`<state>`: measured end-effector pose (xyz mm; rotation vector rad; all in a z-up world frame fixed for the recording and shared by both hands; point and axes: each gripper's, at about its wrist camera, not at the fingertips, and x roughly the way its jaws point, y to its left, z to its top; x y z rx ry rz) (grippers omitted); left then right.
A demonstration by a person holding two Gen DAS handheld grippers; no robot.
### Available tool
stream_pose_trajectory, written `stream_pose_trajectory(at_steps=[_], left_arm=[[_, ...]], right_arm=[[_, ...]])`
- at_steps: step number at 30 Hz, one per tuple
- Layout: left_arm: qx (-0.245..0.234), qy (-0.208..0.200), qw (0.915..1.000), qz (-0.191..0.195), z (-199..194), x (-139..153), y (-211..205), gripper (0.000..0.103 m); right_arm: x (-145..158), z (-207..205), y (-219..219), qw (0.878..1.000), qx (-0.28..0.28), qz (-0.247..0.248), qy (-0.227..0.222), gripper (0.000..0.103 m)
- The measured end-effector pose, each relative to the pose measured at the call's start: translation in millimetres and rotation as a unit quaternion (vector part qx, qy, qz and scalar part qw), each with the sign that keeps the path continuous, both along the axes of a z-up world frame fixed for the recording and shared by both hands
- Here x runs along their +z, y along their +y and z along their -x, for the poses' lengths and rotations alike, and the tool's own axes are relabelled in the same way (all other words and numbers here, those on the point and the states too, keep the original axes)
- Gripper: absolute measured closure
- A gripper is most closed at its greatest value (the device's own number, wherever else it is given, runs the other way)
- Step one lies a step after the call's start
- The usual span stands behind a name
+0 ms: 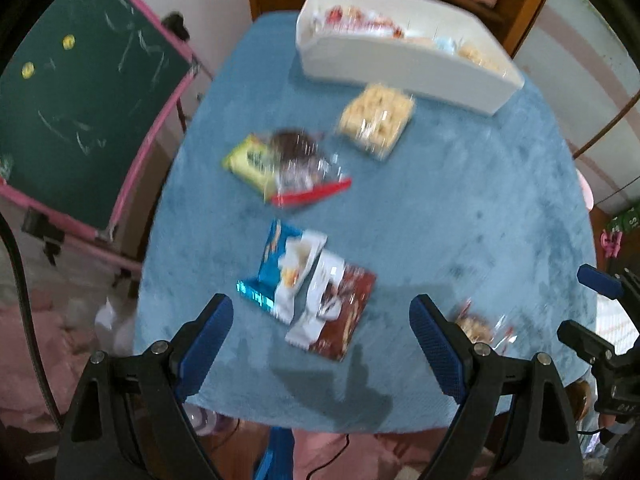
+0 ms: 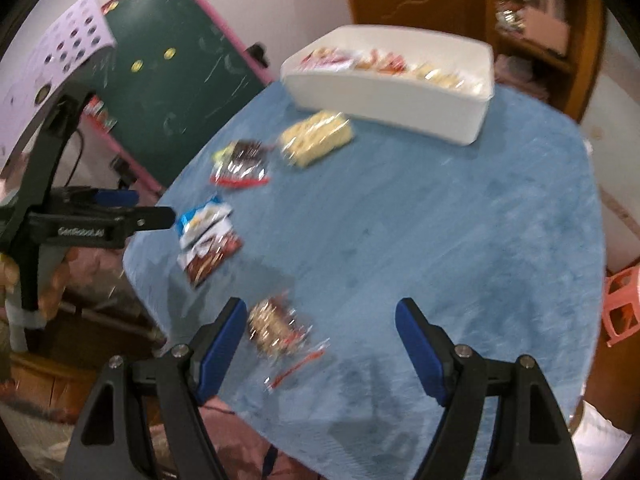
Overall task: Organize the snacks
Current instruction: 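Withdraw both tools from the bin toward the remaining snacks, then grasp the brown-white wrapper with the left tool while the right tool grasps the clear nut bag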
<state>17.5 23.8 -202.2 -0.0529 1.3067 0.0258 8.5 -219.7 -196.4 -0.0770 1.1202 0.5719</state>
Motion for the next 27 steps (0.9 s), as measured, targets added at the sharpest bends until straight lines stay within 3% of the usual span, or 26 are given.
stream_pose_trajectory(at_steps=[9, 19, 27], left_arm=[[0.006, 0.06, 0.998, 0.021, 18, -52, -2, 0.014], [0.001, 0.061, 0.9977, 0.029, 13, -79, -1, 0.014], [-0.01, 0.071, 0.9969, 0.032, -2, -98, -12, 0.033]], right_arm=[[-35, 14, 31, 0.996, 0.082, 0.0, 0.031, 0.025], [-56, 14, 53, 0.991, 0.129, 0.029, 0.033, 0.025], [-68, 19, 65, 0.987, 0.142, 0.063, 0.044, 0.025]])
